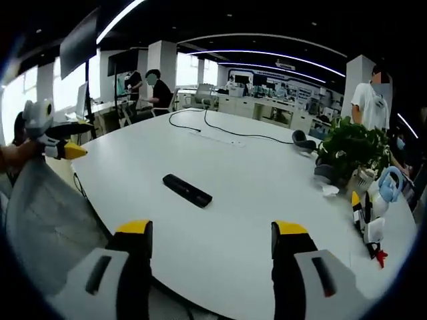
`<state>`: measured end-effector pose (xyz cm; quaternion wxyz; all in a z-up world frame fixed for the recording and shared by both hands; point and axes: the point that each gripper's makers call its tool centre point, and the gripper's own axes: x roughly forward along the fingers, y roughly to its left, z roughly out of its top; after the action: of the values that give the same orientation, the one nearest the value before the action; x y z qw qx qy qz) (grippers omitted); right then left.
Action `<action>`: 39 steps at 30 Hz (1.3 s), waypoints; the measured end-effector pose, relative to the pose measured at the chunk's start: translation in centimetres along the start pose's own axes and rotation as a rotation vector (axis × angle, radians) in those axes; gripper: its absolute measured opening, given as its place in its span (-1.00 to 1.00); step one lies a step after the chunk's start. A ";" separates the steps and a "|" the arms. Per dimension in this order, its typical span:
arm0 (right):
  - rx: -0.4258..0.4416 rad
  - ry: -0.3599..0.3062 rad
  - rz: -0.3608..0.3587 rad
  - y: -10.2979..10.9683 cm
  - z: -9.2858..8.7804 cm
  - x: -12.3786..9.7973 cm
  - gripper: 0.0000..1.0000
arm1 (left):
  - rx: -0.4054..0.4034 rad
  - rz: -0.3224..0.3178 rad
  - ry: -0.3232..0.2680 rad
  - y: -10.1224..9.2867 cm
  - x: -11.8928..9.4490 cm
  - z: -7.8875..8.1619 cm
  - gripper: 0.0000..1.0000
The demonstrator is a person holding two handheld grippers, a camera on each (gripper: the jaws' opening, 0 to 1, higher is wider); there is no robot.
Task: Press the specified remote control buttons in sequence, fully releasing each button before pressing the next.
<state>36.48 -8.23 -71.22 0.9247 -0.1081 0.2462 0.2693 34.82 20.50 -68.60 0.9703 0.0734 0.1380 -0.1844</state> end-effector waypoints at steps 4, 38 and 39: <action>0.001 -0.003 0.007 0.1 0.0 0.0 0.49 | 0.001 0.001 0.004 0.0 0.0 -0.1 0.65; -0.038 0.042 0.021 0.4 -0.7 0.4 0.43 | -0.022 0.064 0.044 1.4 -0.1 -0.9 0.65; -0.044 0.042 0.017 0.4 -0.6 0.3 0.43 | -0.038 0.063 0.047 1.4 -0.1 -1.1 0.65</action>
<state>36.25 -7.97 -71.96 0.9145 -0.1320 0.2603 0.2803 35.01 22.07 -69.45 0.9734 0.0637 0.1618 -0.1493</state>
